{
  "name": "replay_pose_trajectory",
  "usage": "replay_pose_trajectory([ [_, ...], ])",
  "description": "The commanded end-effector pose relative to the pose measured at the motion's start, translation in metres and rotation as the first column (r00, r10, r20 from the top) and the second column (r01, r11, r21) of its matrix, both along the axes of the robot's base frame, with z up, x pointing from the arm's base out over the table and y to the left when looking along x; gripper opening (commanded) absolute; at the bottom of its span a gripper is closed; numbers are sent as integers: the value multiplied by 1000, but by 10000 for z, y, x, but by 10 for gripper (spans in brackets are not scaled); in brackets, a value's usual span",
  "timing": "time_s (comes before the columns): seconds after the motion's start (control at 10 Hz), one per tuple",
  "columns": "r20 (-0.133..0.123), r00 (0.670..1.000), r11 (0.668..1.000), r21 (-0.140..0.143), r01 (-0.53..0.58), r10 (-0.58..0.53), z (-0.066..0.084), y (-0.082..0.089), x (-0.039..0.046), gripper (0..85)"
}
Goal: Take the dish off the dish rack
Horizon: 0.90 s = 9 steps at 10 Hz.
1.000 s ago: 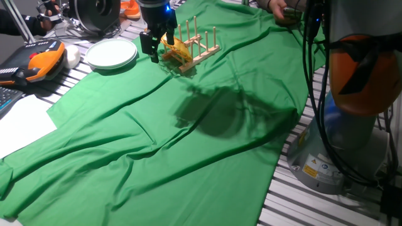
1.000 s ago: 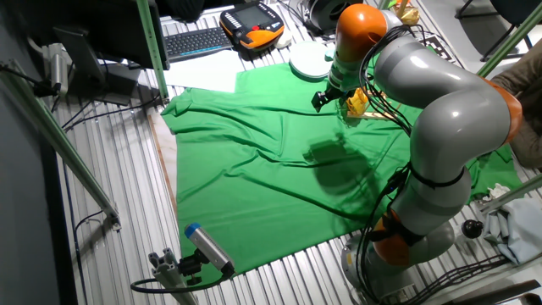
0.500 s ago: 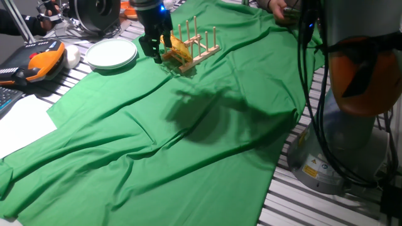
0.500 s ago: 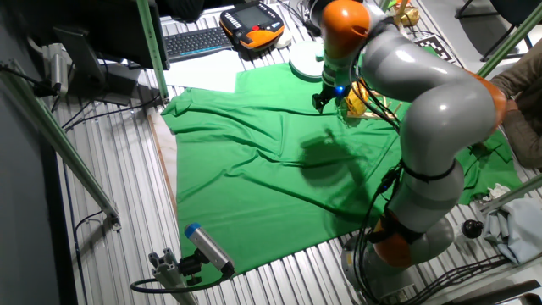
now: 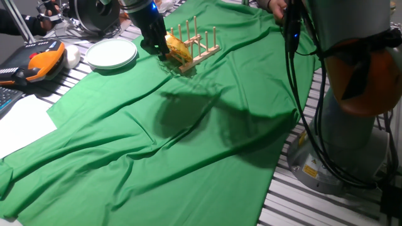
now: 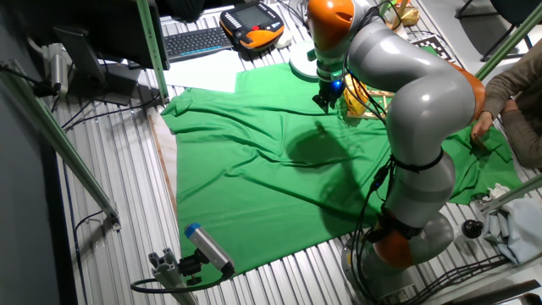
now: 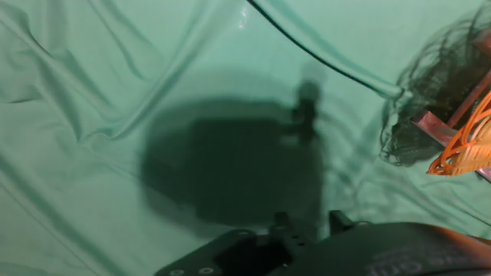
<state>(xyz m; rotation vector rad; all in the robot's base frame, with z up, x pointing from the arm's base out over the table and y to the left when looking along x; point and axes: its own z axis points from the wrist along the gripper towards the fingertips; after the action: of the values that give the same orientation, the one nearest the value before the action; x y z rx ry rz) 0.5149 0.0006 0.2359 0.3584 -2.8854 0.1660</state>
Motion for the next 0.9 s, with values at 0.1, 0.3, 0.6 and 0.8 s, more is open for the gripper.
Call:
replay_pose_trajectory([
  [0.1,-1,1000,1000,0,1,-1,-1,0,1,0],
  [0.3,0,1000,1000,-2,0,0,-1,1,0,0],
  [0.6,-5,1000,1000,0,-5,5,-1,1,2,0],
  [0.8,-8,1000,1000,0,-5,5,-1,1,5,0],
])
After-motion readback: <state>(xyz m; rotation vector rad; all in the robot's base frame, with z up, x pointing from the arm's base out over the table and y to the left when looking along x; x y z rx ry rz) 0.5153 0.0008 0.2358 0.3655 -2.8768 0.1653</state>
